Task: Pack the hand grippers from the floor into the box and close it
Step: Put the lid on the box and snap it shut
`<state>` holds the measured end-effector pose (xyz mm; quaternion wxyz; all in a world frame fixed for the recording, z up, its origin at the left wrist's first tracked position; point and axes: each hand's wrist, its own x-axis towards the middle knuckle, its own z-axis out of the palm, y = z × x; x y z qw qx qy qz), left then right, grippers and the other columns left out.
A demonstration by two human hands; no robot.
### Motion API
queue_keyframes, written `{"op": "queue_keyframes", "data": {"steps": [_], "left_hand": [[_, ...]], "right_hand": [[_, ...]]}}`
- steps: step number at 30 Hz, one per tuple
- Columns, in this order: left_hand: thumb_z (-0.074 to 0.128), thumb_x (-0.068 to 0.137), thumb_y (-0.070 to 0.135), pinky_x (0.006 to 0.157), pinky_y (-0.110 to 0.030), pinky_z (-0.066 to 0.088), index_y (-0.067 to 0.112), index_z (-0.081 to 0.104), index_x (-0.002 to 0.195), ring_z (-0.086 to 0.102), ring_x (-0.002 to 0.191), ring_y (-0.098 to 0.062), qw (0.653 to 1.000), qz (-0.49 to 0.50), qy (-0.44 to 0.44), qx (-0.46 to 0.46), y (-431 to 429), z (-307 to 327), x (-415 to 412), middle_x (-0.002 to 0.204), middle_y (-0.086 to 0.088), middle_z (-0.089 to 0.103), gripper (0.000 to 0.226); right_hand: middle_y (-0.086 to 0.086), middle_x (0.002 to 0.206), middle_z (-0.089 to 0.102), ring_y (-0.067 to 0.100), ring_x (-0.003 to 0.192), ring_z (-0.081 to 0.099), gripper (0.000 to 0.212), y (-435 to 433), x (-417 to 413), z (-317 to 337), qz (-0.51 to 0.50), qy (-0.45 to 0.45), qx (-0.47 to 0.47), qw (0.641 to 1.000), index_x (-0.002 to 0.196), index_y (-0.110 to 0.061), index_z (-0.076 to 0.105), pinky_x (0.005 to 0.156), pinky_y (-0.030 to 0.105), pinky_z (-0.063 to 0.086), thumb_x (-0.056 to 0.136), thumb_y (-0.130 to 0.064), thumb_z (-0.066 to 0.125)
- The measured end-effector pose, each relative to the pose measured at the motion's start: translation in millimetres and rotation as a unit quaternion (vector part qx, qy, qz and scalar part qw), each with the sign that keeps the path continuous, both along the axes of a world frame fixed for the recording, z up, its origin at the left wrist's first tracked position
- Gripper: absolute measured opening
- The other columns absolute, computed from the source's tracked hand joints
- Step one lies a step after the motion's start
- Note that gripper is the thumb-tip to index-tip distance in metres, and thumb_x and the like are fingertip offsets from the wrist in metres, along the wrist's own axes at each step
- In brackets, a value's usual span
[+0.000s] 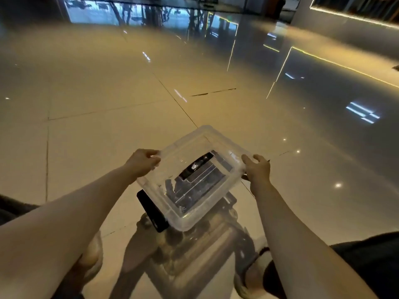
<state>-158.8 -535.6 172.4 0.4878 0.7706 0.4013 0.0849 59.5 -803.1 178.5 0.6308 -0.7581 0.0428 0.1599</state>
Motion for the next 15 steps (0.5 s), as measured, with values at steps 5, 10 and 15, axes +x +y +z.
{"op": "queue_keyframes", "data": {"steps": [5,10,15], "left_hand": [[0.061,0.098,0.027,0.094,-0.037,0.049,0.02,0.063,0.134,0.065,0.103,-0.025,0.994,-0.038,0.068,0.078,-3,-12,8,0.12,-0.009,0.071,0.037],[0.064,0.096,0.03,0.095,-0.034,0.045,0.024,0.066,0.132,0.059,0.12,-0.027,0.99,0.001,0.076,0.12,6,-28,32,0.132,-0.008,0.065,0.036],[0.067,0.094,0.031,0.094,-0.032,0.046,0.021,0.07,0.126,0.06,0.119,-0.026,0.988,0.056,0.073,0.121,5,-49,41,0.13,-0.006,0.067,0.034]], "right_hand": [[0.014,0.119,0.064,0.034,0.097,0.067,0.034,-9,15,-26,0.043,0.01,-0.086,0.995,0.117,-0.01,0.062,0.063,0.04,0.06,0.09,-0.028,0.068],[0.001,0.087,0.06,0.028,0.08,0.064,0.012,-5,24,-55,0.107,-0.043,-0.197,0.974,0.089,-0.019,0.054,0.073,0.045,0.06,0.089,-0.027,0.063],[0.003,0.082,0.064,0.024,0.074,0.062,0.014,9,46,-69,0.152,-0.116,-0.296,0.936,0.086,-0.015,0.062,0.059,0.03,0.044,0.088,-0.029,0.063]]}}
